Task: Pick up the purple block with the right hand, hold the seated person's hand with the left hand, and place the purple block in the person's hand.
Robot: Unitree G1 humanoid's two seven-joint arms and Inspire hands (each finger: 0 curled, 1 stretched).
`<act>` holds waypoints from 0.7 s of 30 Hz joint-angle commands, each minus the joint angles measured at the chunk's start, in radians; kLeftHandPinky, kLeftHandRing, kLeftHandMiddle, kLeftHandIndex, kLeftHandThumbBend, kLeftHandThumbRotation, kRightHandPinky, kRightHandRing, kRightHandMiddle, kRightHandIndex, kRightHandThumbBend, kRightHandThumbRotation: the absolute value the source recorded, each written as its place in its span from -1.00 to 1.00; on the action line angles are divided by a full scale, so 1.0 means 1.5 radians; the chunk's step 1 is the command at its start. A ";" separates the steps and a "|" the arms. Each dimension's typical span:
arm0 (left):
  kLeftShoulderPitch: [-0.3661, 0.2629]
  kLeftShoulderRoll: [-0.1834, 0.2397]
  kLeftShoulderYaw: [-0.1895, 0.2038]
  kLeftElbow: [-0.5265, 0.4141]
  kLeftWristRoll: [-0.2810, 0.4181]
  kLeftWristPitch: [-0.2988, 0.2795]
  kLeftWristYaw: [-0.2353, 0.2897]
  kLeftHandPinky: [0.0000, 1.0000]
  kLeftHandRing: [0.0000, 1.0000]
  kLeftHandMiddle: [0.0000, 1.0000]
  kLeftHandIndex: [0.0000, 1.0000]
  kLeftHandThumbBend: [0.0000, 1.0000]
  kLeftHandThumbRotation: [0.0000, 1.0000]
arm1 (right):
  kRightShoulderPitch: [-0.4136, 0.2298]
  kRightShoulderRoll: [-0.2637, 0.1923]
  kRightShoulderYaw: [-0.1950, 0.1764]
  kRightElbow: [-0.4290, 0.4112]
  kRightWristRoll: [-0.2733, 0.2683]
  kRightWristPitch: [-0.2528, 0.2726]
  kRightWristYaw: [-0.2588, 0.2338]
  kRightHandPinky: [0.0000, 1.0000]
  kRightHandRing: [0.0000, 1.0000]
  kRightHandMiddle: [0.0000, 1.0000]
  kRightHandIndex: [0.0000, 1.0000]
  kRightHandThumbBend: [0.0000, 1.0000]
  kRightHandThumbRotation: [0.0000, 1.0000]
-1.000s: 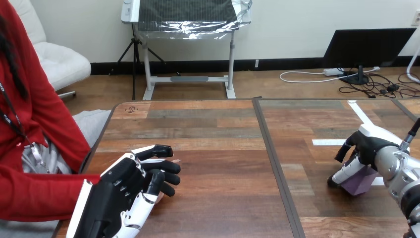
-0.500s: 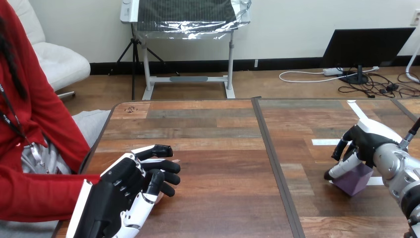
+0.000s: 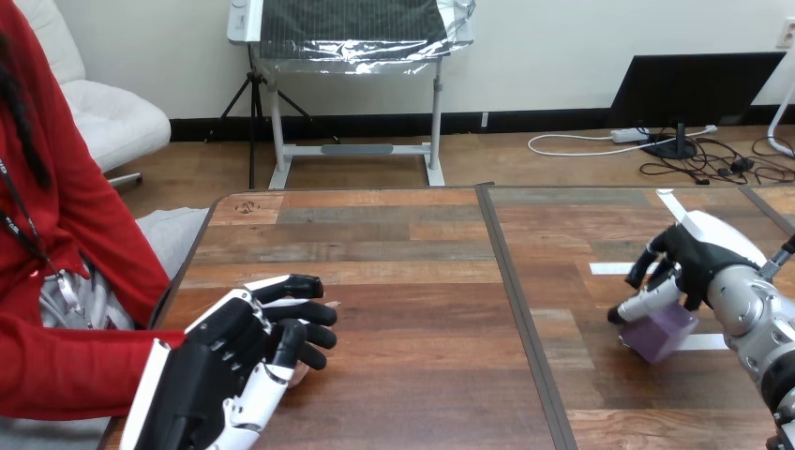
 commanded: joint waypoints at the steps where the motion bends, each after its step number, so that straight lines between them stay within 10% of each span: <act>1: -0.044 -0.004 0.014 -0.009 -0.012 -0.018 -0.006 -0.03 0.15 0.22 0.29 -0.31 0.01 | -0.023 -0.001 -0.016 -0.026 0.014 -0.031 -0.031 -0.28 -0.10 0.03 -0.03 0.71 -1.00; 21: -0.063 -0.005 0.040 0.004 -0.015 -0.023 -0.010 0.02 0.18 0.20 0.25 -0.30 0.03 | -0.032 -0.001 -0.014 -0.037 0.014 -0.074 -0.046 -0.16 -0.08 0.00 -0.02 0.72 -1.00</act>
